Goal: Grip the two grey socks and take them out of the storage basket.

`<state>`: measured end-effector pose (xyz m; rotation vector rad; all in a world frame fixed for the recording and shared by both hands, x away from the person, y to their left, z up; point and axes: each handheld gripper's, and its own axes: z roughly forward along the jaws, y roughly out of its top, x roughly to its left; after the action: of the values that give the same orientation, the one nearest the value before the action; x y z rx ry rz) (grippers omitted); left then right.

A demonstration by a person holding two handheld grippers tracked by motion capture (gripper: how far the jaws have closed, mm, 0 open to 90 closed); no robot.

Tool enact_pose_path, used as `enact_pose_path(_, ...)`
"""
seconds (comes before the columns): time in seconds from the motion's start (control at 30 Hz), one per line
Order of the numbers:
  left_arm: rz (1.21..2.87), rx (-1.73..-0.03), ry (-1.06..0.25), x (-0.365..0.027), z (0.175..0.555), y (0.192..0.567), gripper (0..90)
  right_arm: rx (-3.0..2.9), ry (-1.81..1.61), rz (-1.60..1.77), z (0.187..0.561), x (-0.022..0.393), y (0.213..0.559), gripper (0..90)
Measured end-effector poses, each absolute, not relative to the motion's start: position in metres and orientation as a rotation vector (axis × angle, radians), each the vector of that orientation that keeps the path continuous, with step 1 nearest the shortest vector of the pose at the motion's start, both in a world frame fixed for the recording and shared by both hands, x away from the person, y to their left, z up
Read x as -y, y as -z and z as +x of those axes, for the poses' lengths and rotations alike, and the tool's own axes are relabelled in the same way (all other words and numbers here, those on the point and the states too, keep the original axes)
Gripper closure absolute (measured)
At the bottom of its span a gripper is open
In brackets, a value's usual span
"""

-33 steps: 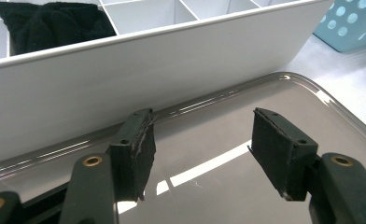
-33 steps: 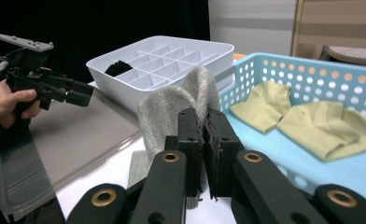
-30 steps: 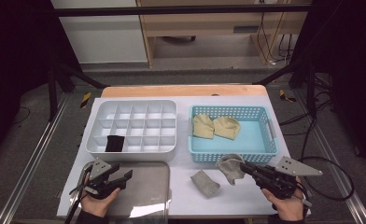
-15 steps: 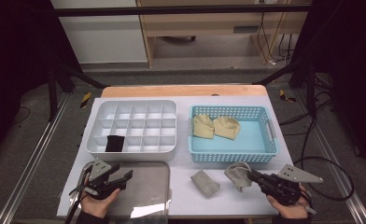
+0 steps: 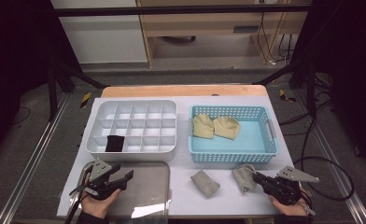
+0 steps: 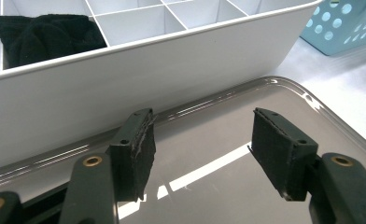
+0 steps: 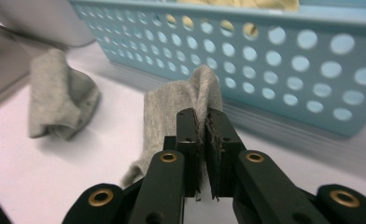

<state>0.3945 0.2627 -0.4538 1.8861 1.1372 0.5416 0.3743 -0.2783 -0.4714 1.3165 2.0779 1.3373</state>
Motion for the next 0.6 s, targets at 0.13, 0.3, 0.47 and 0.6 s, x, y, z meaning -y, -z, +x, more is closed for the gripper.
enact_pose_path(0.13,1.894,-1.137,-0.527,-0.2624,0.3947,0.4537,39.0,-2.079,-1.279,1.351,0.3765,0.2781,0.4766,81.2)
enact_pose_path(0.3,1.897,-1.134,-0.529,-0.2617,0.3948,0.4542,39.4,-2.070,-1.259,1.360,0.3777,0.2802,0.4797,81.7)
enact_pose_path(0.47,1.897,-1.132,-0.531,-0.2618,0.3944,0.4535,39.4,-2.067,-1.241,1.384,0.3773,0.2829,0.4806,85.1)
enact_pose_path(0.6,1.894,-1.132,-0.532,-0.2618,0.3938,0.4528,39.3,-2.056,-1.196,1.394,0.3761,0.2855,0.4791,85.1)
